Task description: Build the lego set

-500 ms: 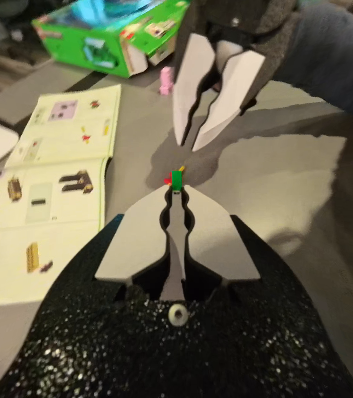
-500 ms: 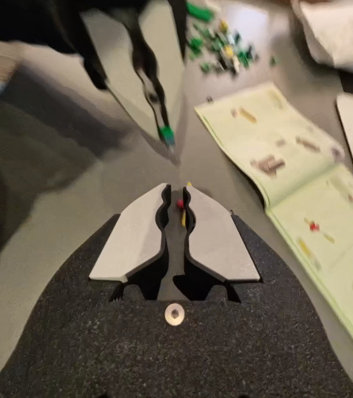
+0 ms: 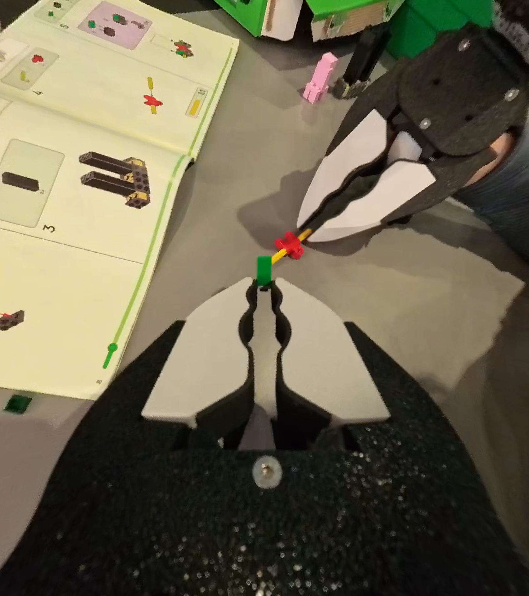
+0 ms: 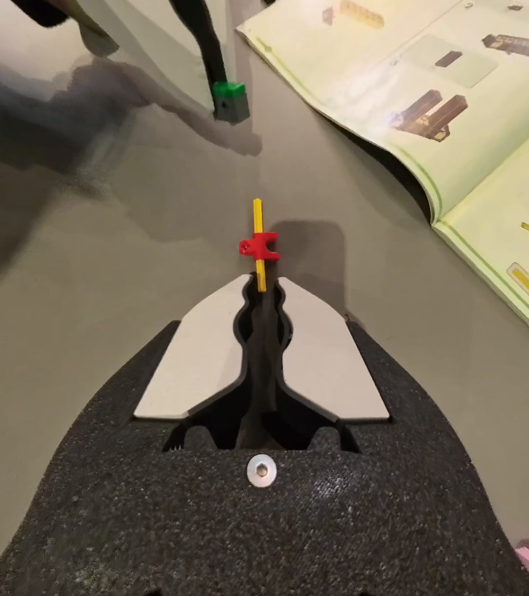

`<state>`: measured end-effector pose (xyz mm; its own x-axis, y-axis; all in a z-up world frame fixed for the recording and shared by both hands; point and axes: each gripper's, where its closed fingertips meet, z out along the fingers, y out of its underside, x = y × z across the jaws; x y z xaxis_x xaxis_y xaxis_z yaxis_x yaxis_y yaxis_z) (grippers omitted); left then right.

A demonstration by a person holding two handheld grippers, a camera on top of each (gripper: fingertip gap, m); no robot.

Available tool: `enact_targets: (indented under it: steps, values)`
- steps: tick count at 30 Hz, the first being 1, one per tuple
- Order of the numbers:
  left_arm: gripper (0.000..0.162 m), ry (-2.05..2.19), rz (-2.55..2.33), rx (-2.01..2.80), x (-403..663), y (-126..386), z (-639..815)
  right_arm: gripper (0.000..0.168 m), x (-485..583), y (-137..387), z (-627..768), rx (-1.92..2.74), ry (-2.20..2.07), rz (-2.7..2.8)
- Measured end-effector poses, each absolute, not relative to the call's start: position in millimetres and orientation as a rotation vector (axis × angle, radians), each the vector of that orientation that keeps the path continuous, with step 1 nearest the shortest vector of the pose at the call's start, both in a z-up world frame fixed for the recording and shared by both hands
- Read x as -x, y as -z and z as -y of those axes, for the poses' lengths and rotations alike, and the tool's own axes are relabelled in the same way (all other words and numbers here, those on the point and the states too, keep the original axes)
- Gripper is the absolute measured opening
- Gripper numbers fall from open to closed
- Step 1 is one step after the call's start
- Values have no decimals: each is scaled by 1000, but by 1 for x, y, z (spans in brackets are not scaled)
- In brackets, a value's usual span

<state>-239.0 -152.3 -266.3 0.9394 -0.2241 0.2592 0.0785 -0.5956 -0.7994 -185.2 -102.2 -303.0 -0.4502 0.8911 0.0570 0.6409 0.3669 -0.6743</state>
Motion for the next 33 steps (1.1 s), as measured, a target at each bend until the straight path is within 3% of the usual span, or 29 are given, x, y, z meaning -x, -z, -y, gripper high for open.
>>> enact_targets:
  steps: [14, 33]
  values:
    - [7, 426, 185, 2027, 266, 258, 143, 4, 208, 260, 127, 1397, -774, 1988]
    - [7, 172, -18, 2144, 256, 265, 141, 3, 207, 268, 138, 1418, -663, 2057]
